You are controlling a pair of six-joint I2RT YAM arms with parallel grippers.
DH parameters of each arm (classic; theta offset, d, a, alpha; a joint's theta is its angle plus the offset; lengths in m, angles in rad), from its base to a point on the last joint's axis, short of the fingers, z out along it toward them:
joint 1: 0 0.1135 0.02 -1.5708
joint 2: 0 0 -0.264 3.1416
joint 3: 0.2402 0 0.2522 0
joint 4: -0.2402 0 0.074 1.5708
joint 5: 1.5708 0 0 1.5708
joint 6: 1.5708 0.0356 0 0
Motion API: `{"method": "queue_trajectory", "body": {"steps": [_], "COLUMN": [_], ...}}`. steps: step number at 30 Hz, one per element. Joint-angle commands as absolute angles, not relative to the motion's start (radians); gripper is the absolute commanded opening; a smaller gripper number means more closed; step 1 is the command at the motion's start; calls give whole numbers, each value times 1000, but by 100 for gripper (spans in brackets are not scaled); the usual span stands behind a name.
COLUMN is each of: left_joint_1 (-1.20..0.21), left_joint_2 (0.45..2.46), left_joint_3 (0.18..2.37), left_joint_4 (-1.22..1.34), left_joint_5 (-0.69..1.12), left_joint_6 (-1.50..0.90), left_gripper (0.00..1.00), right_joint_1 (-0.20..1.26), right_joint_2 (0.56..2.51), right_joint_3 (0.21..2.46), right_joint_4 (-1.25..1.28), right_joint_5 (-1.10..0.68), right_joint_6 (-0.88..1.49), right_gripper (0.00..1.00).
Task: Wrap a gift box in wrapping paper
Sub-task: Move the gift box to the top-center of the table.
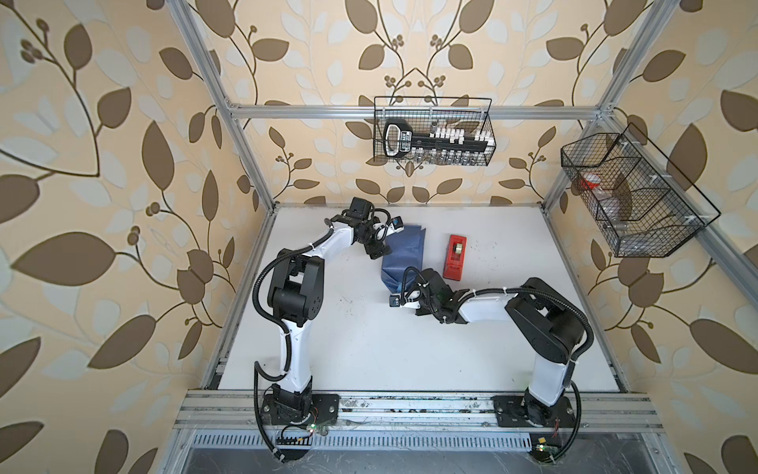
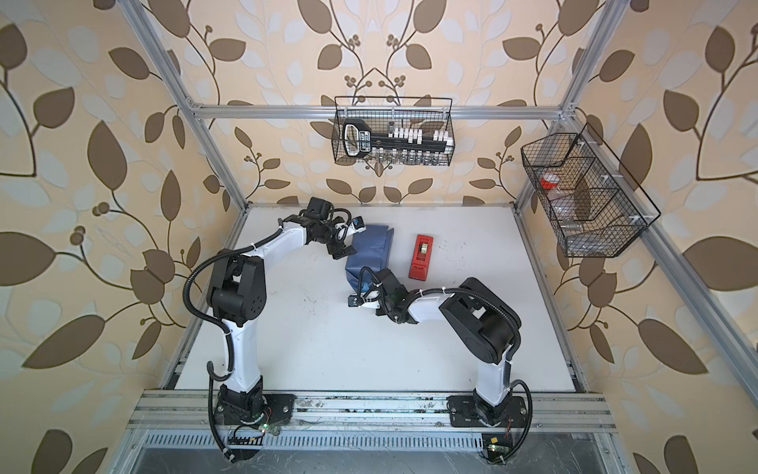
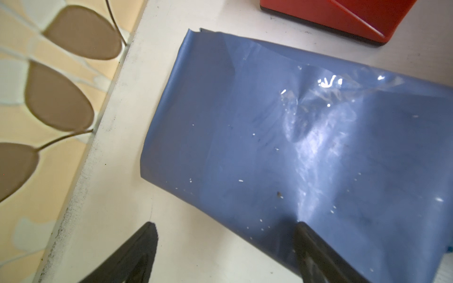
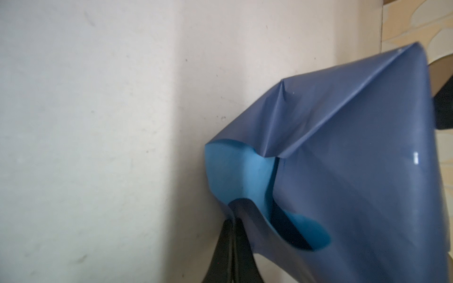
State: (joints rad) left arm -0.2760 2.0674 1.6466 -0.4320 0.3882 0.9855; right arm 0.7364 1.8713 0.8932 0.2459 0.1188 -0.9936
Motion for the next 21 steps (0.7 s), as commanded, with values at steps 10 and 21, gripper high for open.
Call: {"method": "queue_trajectory", "body": {"steps": [10,21], "left_joint_1": [-291,-267], "left_joint_2": [1865,1671], "left_joint_3": [1417,1286], "left_joint_4": [-531,-535], "left_joint_5": [449,649], "left_joint_6": [1078,1169], "left_gripper": [91,99], "right_joint_1": [730,743], "right_joint_2": [1656,1594], "right_joint_3": [770,772], "right_joint_4": [174,119], "right_joint_5": [27,9], "right_joint_6": [-884,-698], "right_gripper": [0,0]}}
